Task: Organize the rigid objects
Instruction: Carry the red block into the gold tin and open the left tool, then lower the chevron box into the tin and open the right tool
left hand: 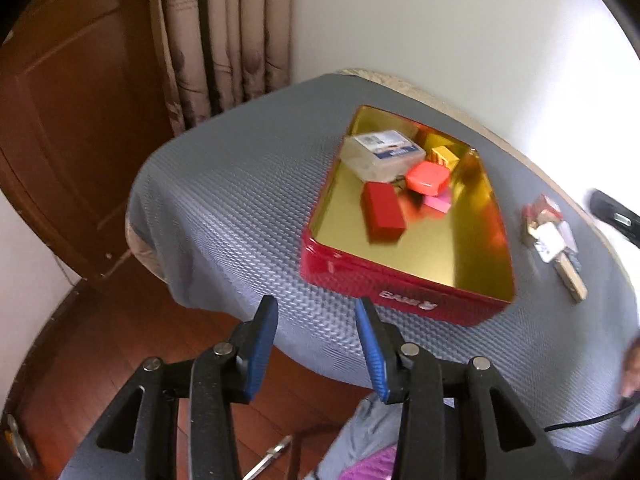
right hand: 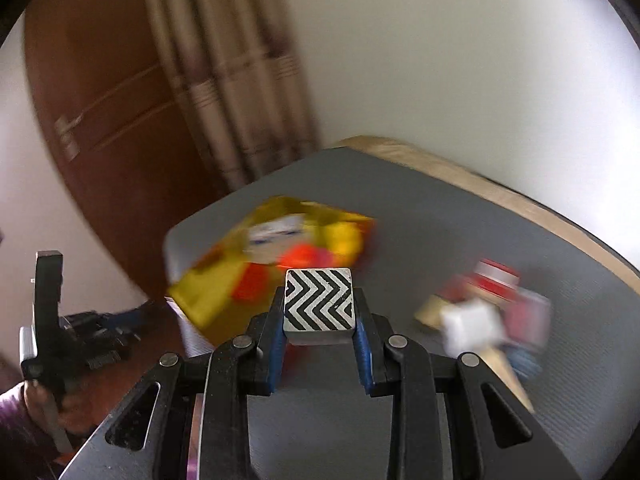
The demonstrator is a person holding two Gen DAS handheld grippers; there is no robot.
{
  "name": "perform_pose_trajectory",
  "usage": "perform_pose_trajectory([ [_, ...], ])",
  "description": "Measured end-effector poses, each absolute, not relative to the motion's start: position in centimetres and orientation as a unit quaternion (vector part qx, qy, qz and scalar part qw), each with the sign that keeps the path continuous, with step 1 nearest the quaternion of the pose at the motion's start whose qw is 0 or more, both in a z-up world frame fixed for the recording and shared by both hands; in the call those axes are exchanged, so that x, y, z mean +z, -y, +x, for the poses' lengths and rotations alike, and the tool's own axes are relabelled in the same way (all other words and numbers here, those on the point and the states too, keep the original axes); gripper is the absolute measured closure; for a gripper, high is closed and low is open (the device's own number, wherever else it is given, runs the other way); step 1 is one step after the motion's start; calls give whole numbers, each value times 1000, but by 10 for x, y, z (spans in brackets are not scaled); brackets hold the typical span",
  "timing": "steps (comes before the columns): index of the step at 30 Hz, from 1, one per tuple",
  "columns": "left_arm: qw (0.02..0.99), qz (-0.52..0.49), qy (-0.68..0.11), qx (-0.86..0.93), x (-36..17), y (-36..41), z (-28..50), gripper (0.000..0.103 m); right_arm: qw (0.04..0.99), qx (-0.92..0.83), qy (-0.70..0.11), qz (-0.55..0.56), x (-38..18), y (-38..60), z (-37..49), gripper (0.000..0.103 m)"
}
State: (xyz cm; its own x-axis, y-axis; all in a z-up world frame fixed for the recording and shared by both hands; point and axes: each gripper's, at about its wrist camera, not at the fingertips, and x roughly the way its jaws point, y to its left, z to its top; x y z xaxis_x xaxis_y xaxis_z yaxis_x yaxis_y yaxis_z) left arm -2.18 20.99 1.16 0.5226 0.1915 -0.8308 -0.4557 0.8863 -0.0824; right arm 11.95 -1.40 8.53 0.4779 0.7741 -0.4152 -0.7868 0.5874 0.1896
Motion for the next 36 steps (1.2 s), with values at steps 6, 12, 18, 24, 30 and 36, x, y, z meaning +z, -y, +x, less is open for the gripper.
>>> perform_pose_trajectory([
  [6,860,-154,-459,162,9,-207,-19,58,838,459,-286,-68,62,-84,132,75],
  [12,861,-149,-462,154,8,-205,-17,50,832,433,-337,-80,36,-117,151,75],
  [18,856,-164,-468,146,5,-210,-16,49,832,420,-354,-79,27,-128,162,75],
  [24,851,-170,-476,144,2,-212,-15,49,837,414,-350,-71,32,-132,164,71],
  [30,853,-169,-473,140,3,-209,-17,49,857,423,-293,-17,52,-94,153,53],
  [36,864,-153,-471,87,7,-192,-17,49,910,327,-256,-12,22,24,139,29],
])
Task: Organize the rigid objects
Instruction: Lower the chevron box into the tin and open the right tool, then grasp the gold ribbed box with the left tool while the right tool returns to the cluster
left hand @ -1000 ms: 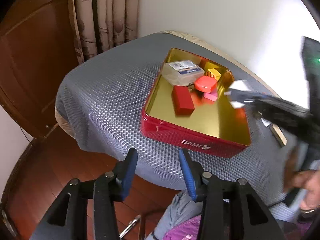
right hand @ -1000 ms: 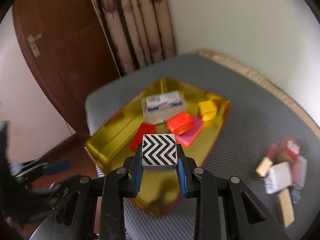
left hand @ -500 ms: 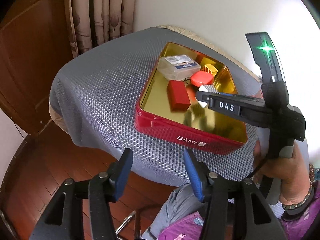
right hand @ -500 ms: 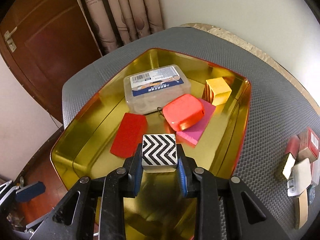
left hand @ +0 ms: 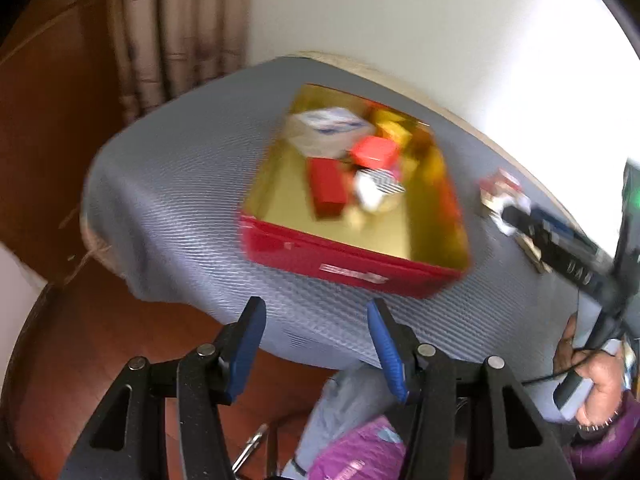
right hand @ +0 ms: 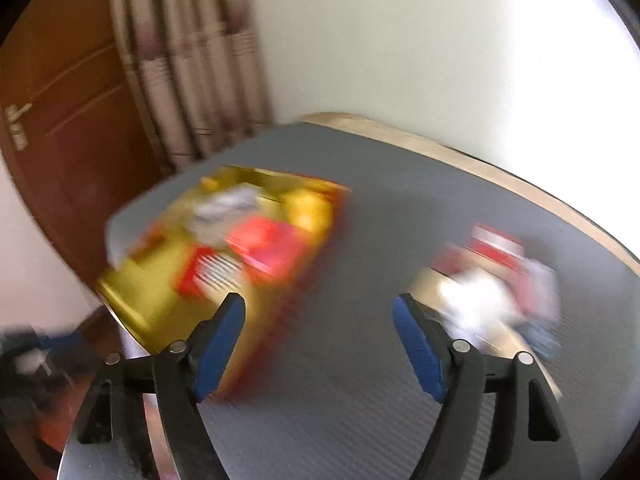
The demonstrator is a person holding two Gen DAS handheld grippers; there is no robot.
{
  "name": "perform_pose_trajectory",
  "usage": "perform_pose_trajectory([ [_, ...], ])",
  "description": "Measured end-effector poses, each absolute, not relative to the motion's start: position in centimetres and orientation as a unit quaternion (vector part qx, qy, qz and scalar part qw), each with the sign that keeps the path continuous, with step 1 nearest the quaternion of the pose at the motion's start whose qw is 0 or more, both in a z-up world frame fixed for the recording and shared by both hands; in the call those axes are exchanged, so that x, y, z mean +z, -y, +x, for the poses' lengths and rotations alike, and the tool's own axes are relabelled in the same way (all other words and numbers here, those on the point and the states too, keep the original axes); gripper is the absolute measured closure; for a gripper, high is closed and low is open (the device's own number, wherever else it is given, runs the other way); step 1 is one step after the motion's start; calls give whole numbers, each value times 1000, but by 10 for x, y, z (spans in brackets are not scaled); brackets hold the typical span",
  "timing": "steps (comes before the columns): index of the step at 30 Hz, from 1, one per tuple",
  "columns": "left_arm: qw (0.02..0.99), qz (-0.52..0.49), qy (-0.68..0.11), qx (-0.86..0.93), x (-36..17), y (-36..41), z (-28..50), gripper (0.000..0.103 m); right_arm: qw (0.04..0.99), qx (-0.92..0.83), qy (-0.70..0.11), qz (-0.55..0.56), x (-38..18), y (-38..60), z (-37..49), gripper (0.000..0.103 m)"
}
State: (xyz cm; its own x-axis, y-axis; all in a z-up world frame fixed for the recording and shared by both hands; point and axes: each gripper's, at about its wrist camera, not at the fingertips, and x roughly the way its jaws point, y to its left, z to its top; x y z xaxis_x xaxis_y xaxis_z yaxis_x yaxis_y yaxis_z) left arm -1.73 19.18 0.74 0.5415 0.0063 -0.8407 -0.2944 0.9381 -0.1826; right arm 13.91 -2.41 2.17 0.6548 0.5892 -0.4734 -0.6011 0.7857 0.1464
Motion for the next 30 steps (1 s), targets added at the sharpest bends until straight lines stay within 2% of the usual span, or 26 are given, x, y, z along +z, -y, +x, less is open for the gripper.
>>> perform_pose_trajectory([
  [7,860,-120,-495,-28,9,-125,-6,49,942,128,-309,-35,-57,198,160,29],
  [12,833,-161,-520,-96,8,-66,41,49,946,67,-316,4,-85,268,167,28],
  [15,815,-177,-540,-114,3,-29,79,49,942,75,-321,59,-91,288,170,26],
  [20,801,-170,-564,-103,-6,23,131,49,945,96,-301,87,-89,297,166,17],
  [25,781,-202,-583,-90,-18,45,167,49,944,118,-284,118,-89,308,162,15],
  [30,770,-192,-605,-64,-30,60,189,49,942,141,-267,145,-88,316,153,15],
])
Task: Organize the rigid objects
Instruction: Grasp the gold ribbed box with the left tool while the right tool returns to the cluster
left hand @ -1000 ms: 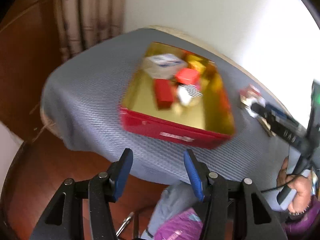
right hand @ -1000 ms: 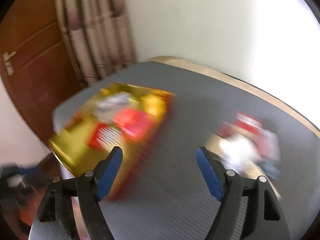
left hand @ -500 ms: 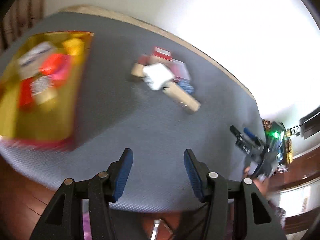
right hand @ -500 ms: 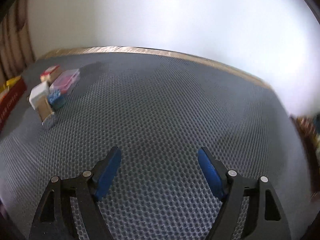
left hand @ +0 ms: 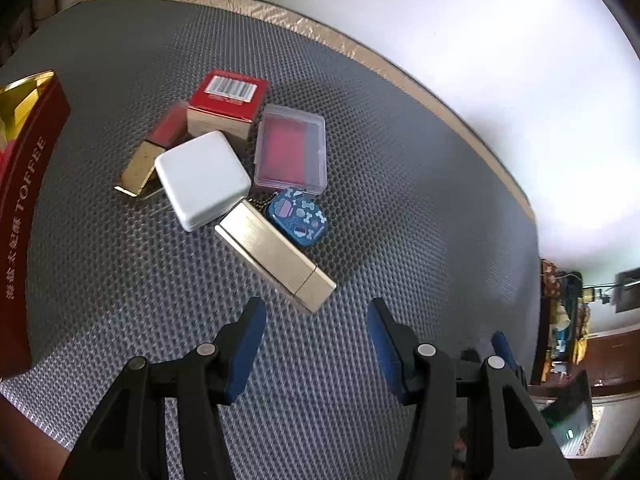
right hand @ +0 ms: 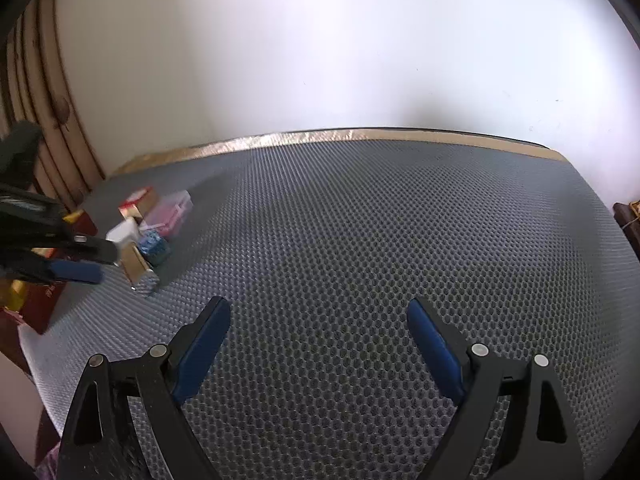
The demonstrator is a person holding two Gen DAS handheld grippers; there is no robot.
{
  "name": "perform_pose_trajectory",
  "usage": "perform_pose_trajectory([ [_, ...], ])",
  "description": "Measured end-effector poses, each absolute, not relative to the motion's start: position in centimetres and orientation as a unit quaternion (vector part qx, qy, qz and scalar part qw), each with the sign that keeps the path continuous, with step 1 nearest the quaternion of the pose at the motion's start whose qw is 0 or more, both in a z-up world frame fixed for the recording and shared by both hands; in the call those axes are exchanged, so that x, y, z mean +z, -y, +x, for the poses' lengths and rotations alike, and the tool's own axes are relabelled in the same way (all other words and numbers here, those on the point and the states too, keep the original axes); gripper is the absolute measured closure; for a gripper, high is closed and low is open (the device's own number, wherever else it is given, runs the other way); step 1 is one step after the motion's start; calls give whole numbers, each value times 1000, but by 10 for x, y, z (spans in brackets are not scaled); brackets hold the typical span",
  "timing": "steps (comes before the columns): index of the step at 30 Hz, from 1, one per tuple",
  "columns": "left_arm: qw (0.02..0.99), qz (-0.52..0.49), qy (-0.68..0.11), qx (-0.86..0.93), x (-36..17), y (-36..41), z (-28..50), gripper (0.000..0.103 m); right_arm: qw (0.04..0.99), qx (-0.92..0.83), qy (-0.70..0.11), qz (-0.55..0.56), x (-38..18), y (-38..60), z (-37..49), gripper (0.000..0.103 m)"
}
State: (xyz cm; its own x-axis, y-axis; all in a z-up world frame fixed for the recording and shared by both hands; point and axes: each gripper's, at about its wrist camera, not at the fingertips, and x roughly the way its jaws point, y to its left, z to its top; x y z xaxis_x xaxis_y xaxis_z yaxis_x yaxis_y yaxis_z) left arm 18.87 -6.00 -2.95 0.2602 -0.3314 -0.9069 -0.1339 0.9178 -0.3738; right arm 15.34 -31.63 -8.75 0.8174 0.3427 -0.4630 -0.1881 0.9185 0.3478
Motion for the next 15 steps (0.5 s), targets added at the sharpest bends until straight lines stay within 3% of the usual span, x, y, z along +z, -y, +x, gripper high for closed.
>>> perform_pose_trajectory([
  [13,750,-208,-628,10,-64,63,216,49,937,176,-254,160,-85,320,151,12],
  [15,752,-198,-629,9,-63,65,216,54,937,177,-254,162,-84,320,151,11],
])
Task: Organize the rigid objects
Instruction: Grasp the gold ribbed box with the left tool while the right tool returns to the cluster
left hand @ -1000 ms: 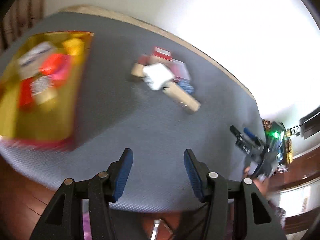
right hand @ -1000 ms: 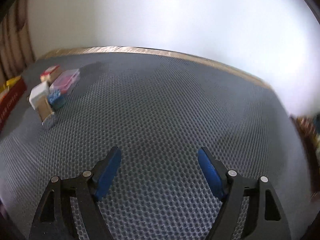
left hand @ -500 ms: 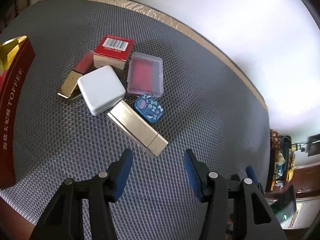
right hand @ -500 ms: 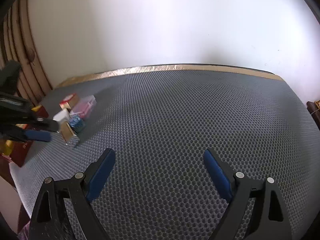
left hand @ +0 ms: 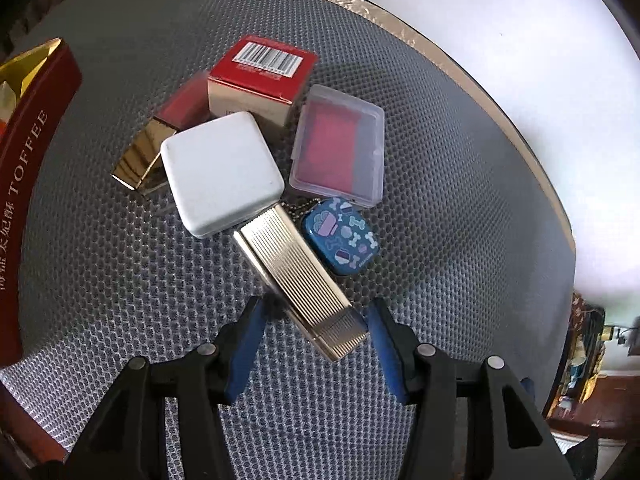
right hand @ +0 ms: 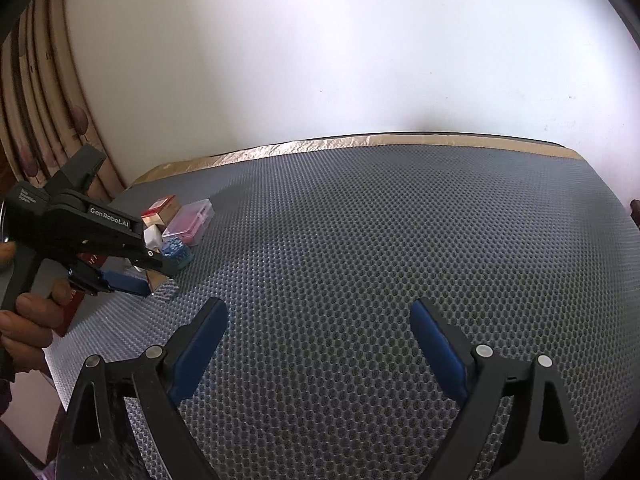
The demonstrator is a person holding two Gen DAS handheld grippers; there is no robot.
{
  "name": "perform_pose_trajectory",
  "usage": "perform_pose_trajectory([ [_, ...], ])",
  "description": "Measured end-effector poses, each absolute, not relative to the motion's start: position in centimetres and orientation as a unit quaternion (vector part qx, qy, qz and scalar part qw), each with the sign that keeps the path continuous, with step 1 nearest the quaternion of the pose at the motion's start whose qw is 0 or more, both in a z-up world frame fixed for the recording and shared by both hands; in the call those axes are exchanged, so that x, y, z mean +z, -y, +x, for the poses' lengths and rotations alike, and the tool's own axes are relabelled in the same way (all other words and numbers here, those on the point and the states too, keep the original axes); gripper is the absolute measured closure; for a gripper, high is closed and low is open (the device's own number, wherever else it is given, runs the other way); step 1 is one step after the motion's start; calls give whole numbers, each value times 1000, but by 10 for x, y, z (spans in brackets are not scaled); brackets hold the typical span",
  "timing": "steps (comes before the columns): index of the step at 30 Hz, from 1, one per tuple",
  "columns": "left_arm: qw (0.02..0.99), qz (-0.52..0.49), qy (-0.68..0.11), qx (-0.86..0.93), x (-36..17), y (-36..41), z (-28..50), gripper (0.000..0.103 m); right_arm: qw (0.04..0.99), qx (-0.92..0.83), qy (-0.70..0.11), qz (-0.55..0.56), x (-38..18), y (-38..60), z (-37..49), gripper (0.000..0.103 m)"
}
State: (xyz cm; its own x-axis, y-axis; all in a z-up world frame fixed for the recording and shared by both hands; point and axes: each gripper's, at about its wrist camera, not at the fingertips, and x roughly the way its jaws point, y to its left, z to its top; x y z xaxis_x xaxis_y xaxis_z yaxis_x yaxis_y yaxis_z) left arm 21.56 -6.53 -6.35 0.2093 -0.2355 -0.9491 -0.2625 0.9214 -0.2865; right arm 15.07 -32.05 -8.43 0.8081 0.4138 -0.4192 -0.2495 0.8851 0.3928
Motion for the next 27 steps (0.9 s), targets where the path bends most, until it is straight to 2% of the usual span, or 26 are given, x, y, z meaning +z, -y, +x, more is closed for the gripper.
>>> perform_pose_trajectory([
  [1,753,-194,-629,8,-64,68,216,61,937,176,-255,162,-84,321,150,10],
  [2,756,-189,-627,6,-63,69,212,65,937,176,-256,161,-83,323,149,10],
  [5,771,-170,-613,-6,-58,65,190,71,936,174,-259,162,-83,323,150,10],
  [11,817,-107,-565,-40,-43,56,138,72,935,172,-267,157,-84,318,155,10],
  [16,827,-112,-549,-53,-34,36,104,72,938,174,-277,118,-81,302,158,10],
  [23,826,-116,-549,-48,-32,9,96,72,926,274,-251,67,-57,237,159,11],
  [24,824,-119,-551,-47,-33,6,94,72,922,282,-256,64,-55,225,168,13],
  [26,824,-123,-552,-48,-30,3,88,72,916,289,-272,55,-52,205,186,25],
  [27,824,-122,-552,-49,-34,-2,85,72,915,287,-278,47,-51,198,193,27],
])
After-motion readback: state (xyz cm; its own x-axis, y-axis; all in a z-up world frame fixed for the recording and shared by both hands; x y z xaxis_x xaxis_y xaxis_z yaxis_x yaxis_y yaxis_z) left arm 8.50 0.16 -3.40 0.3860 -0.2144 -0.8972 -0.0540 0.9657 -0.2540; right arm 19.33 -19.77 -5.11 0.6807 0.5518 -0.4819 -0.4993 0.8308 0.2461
